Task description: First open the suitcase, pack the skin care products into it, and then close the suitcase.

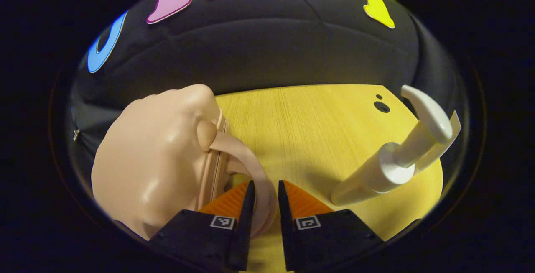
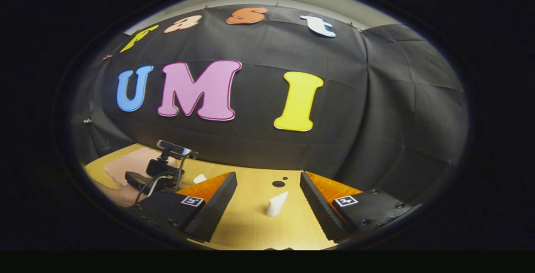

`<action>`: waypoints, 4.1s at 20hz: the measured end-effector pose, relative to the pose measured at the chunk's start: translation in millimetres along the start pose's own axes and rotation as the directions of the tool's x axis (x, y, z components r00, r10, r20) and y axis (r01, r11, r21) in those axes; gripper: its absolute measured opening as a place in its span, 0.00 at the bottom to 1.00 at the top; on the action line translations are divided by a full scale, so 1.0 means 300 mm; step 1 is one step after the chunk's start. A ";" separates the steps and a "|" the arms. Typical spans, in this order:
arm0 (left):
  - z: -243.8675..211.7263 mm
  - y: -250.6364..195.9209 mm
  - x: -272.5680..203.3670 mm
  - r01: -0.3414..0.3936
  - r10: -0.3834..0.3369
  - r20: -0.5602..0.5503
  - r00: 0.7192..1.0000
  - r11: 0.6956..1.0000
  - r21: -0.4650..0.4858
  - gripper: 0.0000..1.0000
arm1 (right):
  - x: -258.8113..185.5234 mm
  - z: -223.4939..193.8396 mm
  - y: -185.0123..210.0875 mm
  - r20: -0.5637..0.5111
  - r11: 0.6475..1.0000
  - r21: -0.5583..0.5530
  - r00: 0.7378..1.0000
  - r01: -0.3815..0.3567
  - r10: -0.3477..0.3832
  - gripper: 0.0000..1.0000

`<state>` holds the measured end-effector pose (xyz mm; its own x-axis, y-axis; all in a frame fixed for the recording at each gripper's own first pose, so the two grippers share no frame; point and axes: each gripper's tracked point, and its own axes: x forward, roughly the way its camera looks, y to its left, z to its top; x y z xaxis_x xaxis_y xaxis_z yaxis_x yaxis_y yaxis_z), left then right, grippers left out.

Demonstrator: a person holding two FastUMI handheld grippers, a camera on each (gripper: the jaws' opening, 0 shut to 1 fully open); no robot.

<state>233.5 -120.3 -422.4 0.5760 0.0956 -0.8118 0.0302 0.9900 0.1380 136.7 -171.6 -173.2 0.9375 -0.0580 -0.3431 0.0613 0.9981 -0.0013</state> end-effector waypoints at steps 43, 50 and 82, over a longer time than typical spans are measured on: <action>-0.020 1.883 0.034 -0.260 0.261 -0.005 0.965 0.962 0.089 0.17 | -0.267 0.028 0.332 -0.031 0.971 0.045 0.972 0.234 -0.232 0.97; -0.041 1.892 0.058 -0.273 0.270 0.050 0.962 0.961 0.051 0.24 | -0.267 -0.031 0.362 -0.059 0.977 0.033 0.976 0.212 -0.209 0.97; 0.187 -0.436 -0.111 0.290 -0.269 0.503 0.821 0.956 0.039 0.98 | 0.177 -0.501 -0.123 -0.123 0.990 0.127 0.991 0.068 -0.053 0.97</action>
<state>256.2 -258.8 -381.5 0.8760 -0.2406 -0.4180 0.2278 0.9703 -0.0812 132.7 -208.7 -332.4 0.8835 -0.1075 -0.4559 0.1682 0.9812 0.0946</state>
